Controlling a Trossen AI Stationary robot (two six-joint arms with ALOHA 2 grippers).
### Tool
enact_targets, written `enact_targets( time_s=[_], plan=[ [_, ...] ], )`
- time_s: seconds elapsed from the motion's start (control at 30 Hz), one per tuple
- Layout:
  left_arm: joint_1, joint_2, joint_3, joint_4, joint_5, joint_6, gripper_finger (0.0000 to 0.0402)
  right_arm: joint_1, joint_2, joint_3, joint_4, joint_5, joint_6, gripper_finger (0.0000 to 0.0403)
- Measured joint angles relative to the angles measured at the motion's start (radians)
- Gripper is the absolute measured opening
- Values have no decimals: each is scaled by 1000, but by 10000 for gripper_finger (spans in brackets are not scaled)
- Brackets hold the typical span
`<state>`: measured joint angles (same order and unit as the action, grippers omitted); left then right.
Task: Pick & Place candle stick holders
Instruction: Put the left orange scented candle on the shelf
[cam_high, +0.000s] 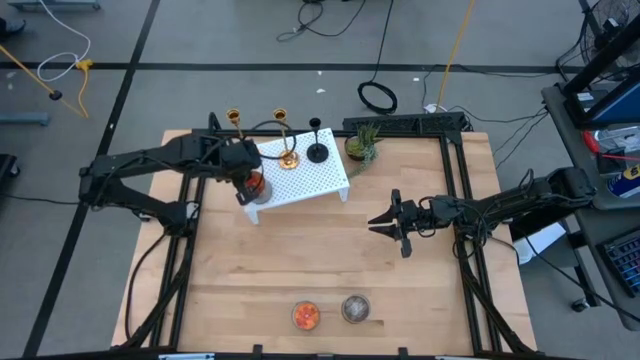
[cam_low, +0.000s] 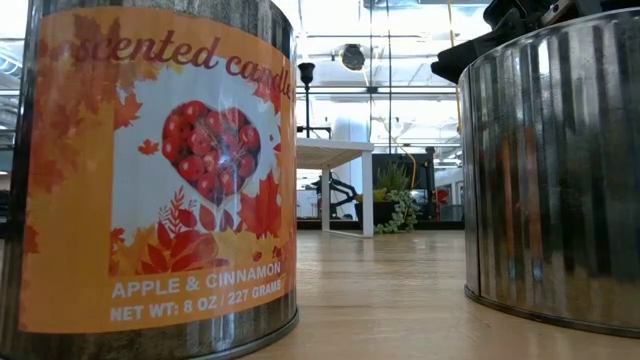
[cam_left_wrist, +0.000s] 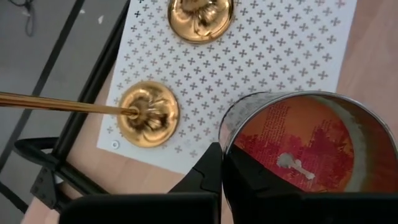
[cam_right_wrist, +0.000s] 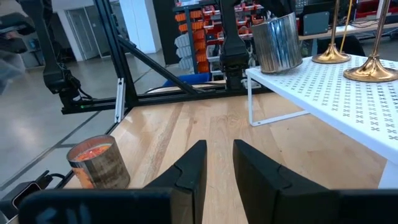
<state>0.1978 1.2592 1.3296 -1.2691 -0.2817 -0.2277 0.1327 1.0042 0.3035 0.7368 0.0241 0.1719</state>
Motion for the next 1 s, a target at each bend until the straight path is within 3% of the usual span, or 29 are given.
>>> enact_targets(
  time_s=[0.3, 0.57, 1.0],
  plan=[
    [28, 0, 0, 19, 2, -2, 20, 0, 0, 0, -1, 0, 0, 73],
    [30, 31, 2, 40, -4, -6, 6, 0, 0, 0, -6, 0, 0, 73],
    [30, 33, 0, 44, -12, -3, 70, 0, 0, 0, -8, 0, 0, 73]
  ],
)
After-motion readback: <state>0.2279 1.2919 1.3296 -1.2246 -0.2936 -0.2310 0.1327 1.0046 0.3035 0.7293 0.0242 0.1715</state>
